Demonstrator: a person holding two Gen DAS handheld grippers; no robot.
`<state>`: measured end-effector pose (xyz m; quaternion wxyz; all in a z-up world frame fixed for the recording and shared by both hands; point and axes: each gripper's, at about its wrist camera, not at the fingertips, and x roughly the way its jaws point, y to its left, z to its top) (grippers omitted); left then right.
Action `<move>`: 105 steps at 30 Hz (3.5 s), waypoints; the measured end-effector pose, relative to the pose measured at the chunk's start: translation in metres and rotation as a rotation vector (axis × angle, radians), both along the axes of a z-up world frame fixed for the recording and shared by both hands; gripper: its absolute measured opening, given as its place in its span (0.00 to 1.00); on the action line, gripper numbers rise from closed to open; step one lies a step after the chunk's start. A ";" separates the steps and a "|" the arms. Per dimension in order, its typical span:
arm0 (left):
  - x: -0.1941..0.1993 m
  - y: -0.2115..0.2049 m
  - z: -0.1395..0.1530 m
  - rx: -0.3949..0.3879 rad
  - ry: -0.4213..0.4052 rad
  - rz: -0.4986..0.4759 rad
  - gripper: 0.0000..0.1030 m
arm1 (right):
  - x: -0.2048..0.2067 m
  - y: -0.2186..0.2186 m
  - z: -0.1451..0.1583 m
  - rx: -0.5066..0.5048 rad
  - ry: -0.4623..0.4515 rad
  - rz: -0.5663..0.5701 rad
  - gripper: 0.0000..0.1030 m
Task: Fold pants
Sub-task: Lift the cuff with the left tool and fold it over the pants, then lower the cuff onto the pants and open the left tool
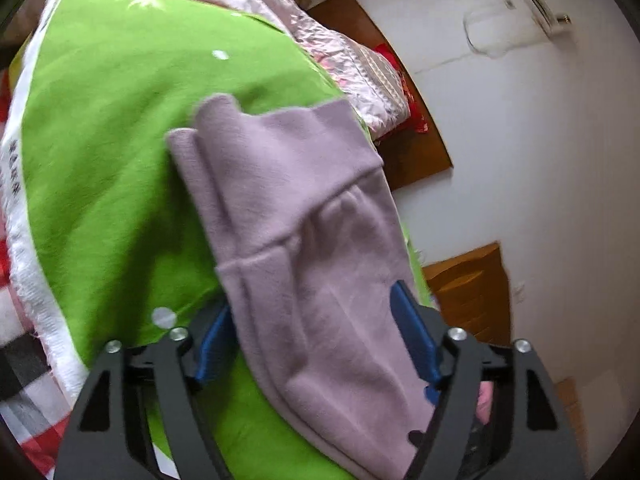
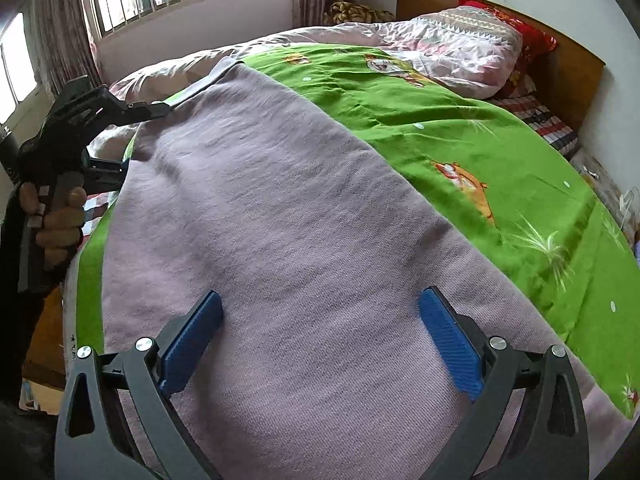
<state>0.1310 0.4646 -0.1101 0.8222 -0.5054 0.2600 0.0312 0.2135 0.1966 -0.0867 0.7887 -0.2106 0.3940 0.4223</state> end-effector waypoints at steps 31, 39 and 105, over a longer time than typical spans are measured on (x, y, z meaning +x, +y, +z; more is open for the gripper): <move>0.017 0.005 0.050 0.181 -0.016 0.026 0.14 | -0.048 0.022 -0.004 -0.048 -0.065 0.136 0.95; 0.009 -0.017 0.075 0.277 -0.009 0.044 0.14 | -0.054 0.036 -0.006 -0.066 -0.047 0.172 0.95; -0.013 -0.259 0.063 0.881 -0.006 -0.602 0.98 | -0.060 -0.289 0.002 0.453 0.566 -0.568 0.96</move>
